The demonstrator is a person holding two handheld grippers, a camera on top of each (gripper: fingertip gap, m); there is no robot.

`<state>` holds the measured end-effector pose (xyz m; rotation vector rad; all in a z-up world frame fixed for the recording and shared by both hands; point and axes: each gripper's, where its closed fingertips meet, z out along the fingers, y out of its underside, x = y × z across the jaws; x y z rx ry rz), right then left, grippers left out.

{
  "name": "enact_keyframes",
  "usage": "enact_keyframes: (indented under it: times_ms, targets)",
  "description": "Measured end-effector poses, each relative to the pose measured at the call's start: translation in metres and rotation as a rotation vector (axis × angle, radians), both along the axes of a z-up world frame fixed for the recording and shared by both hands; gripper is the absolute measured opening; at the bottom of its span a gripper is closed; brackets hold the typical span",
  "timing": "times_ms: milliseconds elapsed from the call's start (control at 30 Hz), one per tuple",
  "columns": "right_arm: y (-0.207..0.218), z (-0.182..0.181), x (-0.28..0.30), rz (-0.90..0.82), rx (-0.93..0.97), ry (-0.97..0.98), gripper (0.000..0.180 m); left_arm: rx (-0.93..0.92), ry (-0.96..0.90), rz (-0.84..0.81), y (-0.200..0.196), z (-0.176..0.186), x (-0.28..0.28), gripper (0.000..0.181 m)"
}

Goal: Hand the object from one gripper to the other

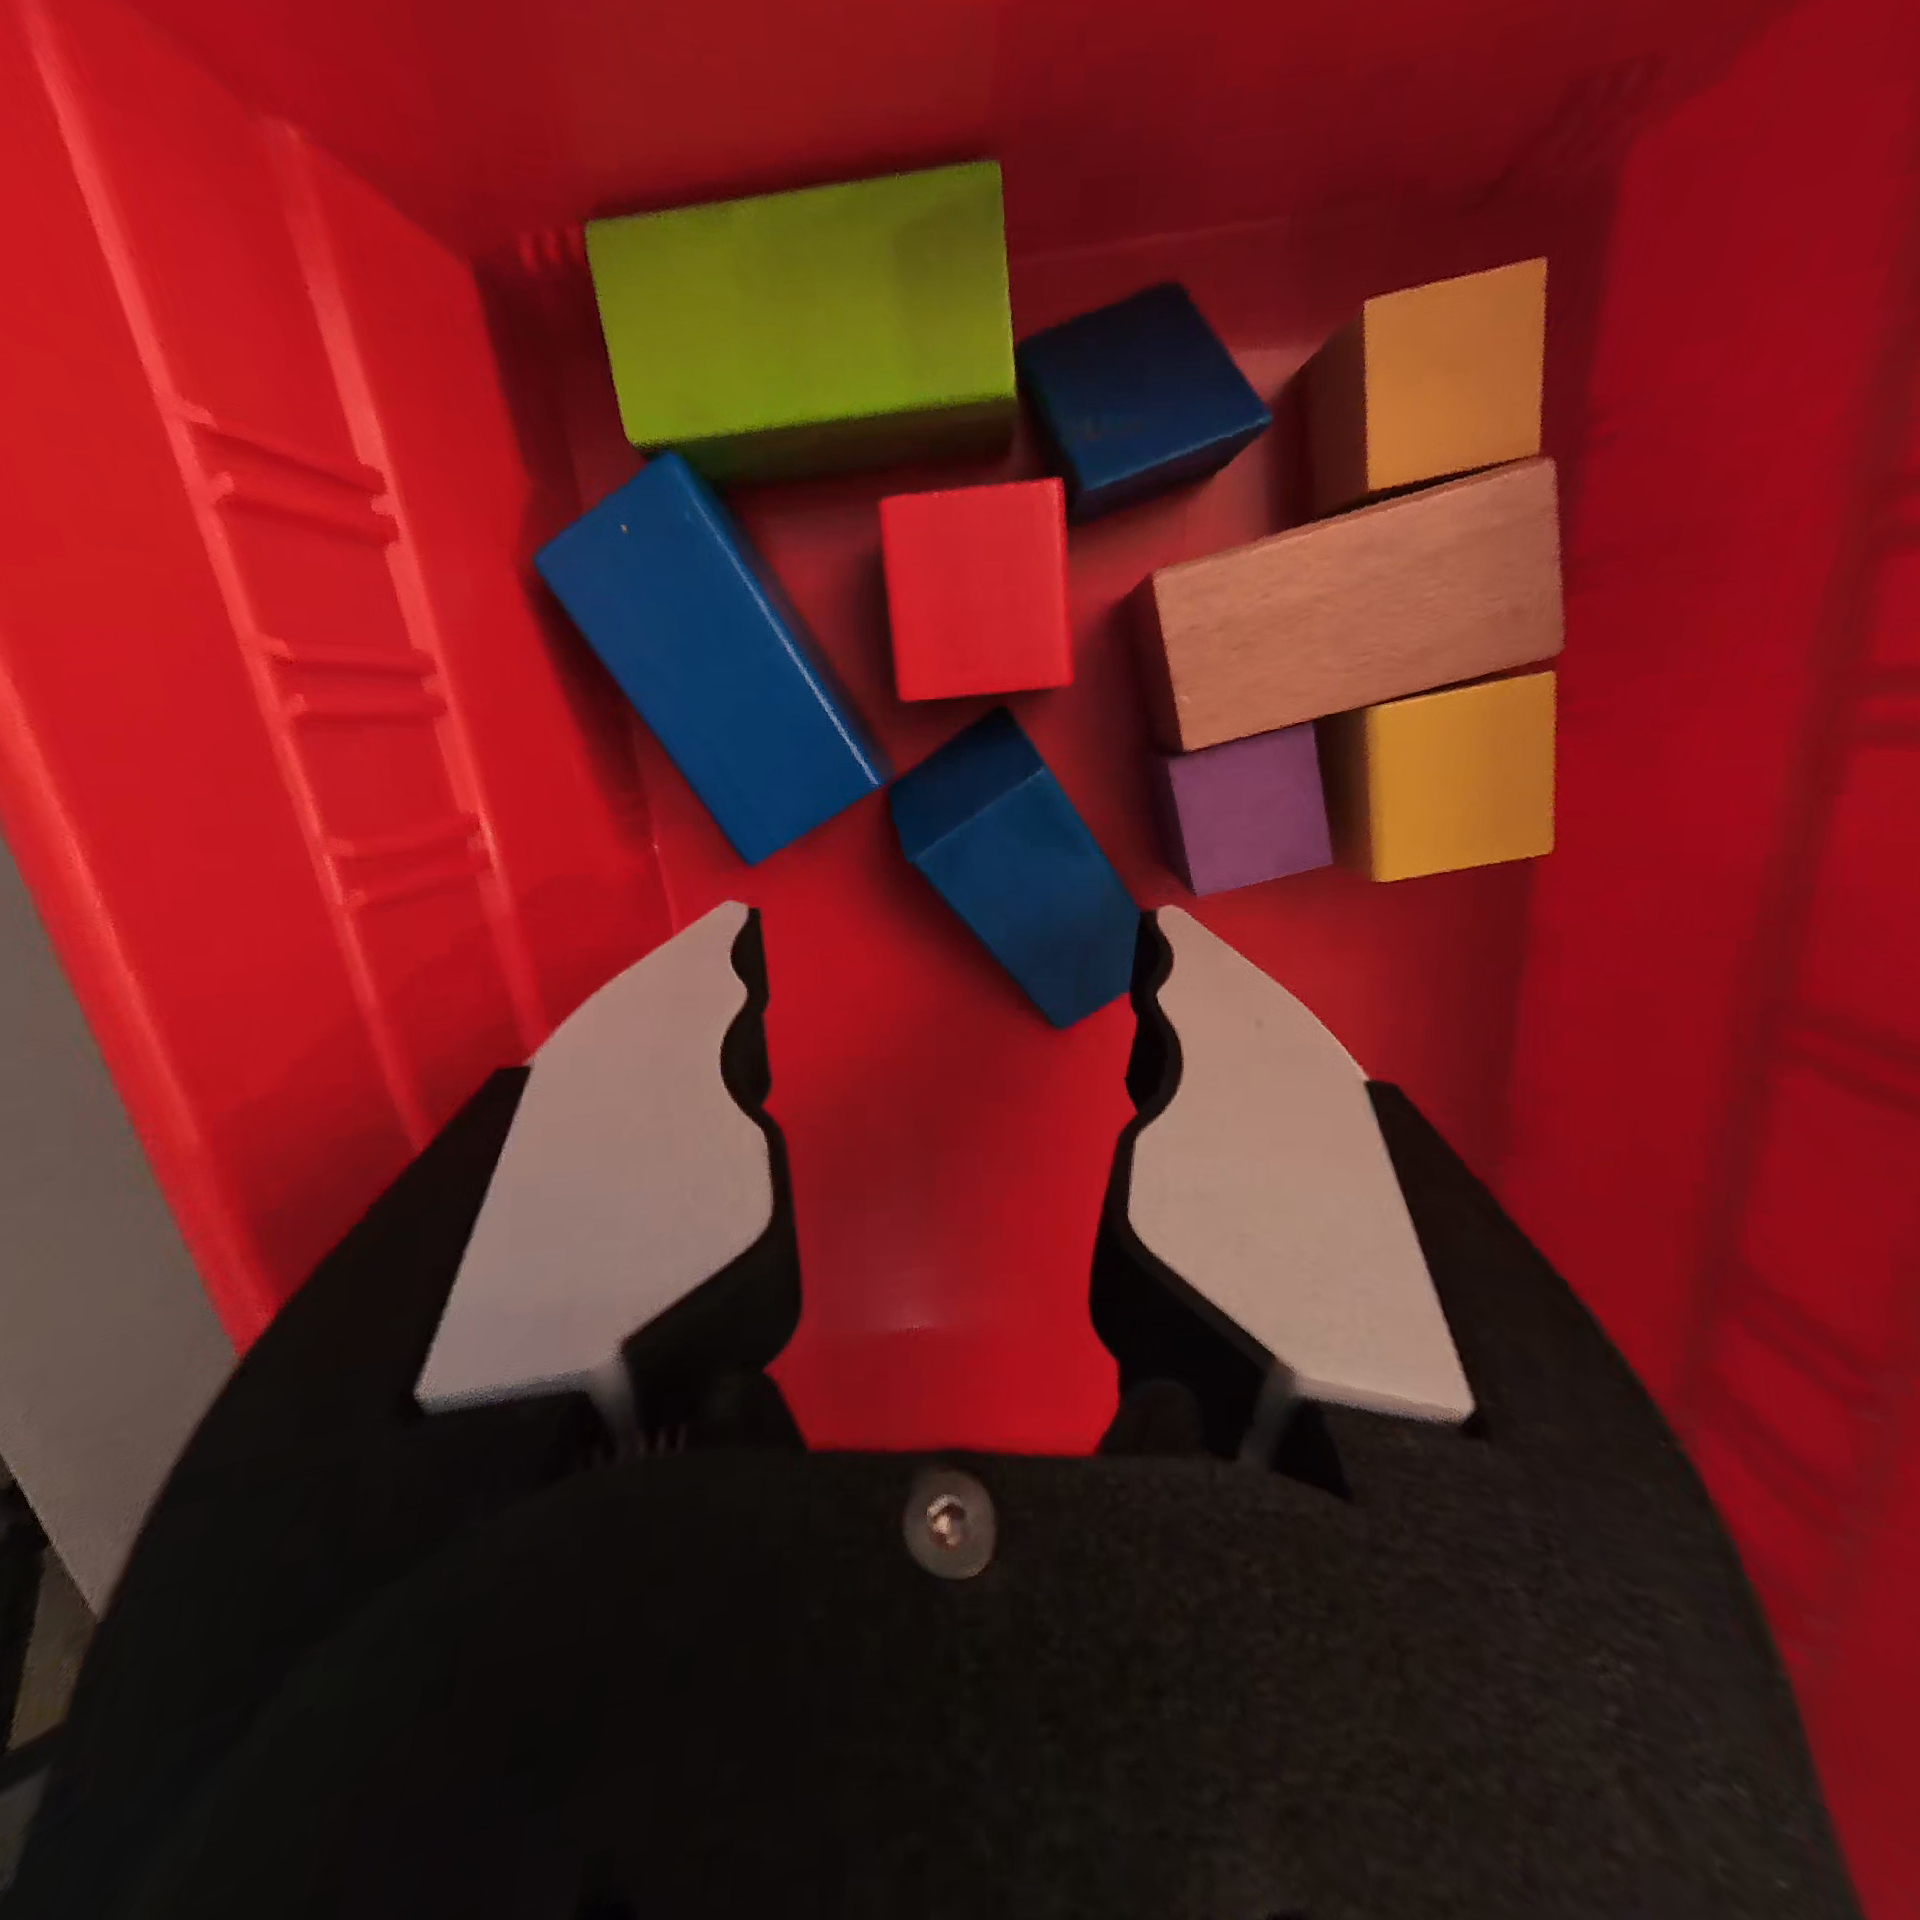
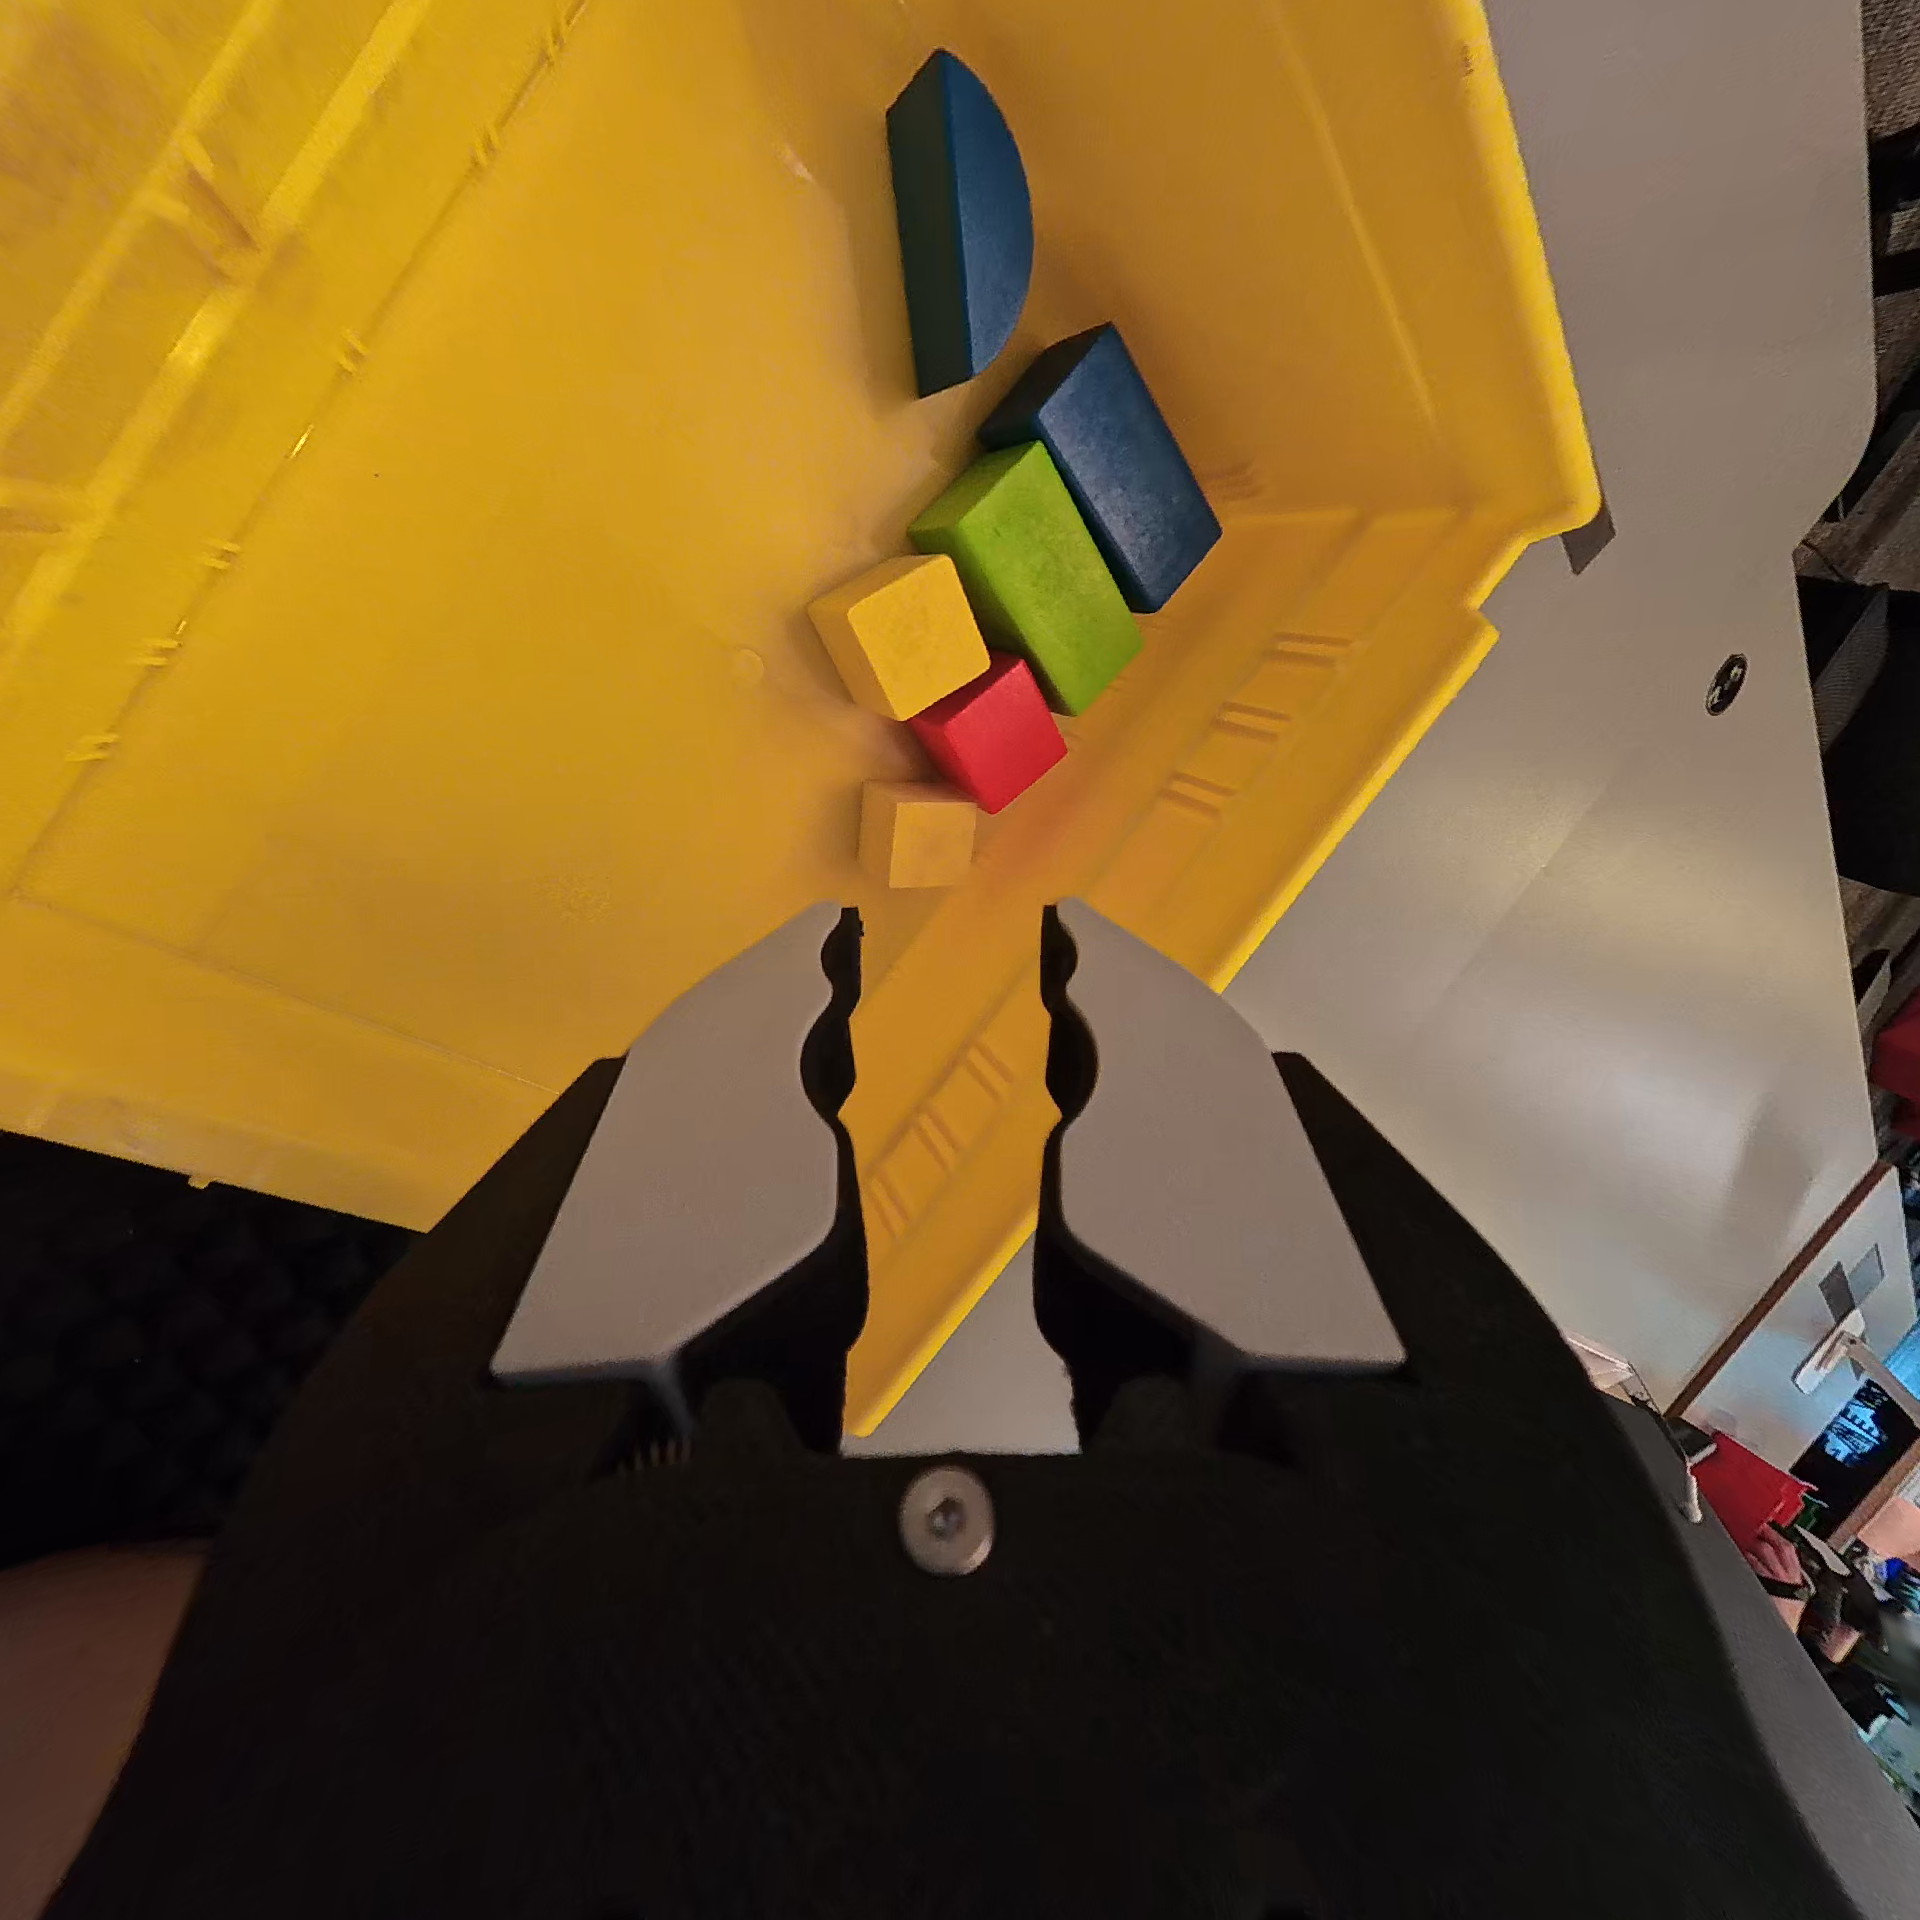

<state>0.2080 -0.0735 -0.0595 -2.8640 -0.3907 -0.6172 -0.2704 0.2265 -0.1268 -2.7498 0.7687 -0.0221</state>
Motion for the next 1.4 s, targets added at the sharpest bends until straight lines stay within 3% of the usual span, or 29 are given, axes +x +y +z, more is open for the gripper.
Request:
enact_keyframes:
  times_ms: [500,833,1267,1400]
  targets:
    - [-0.002,-0.005,0.000,0.009,-0.033,-0.013,0.034,-0.114,-0.074,0.054,-0.001,-0.027,0.004,0.064]
    - [-0.003,-0.008,-0.003,0.021,-0.058,-0.012,0.034,-0.106,0.015,0.007,-0.003,-0.028,-0.002,0.041]
    - [-0.003,-0.009,-0.003,0.027,-0.066,-0.020,0.034,-0.125,0.044,-0.017,-0.005,-0.028,-0.010,0.038]
    - [-0.001,-0.003,-0.002,0.026,-0.037,-0.040,0.034,-0.084,0.014,-0.032,-0.002,-0.011,-0.013,0.037]
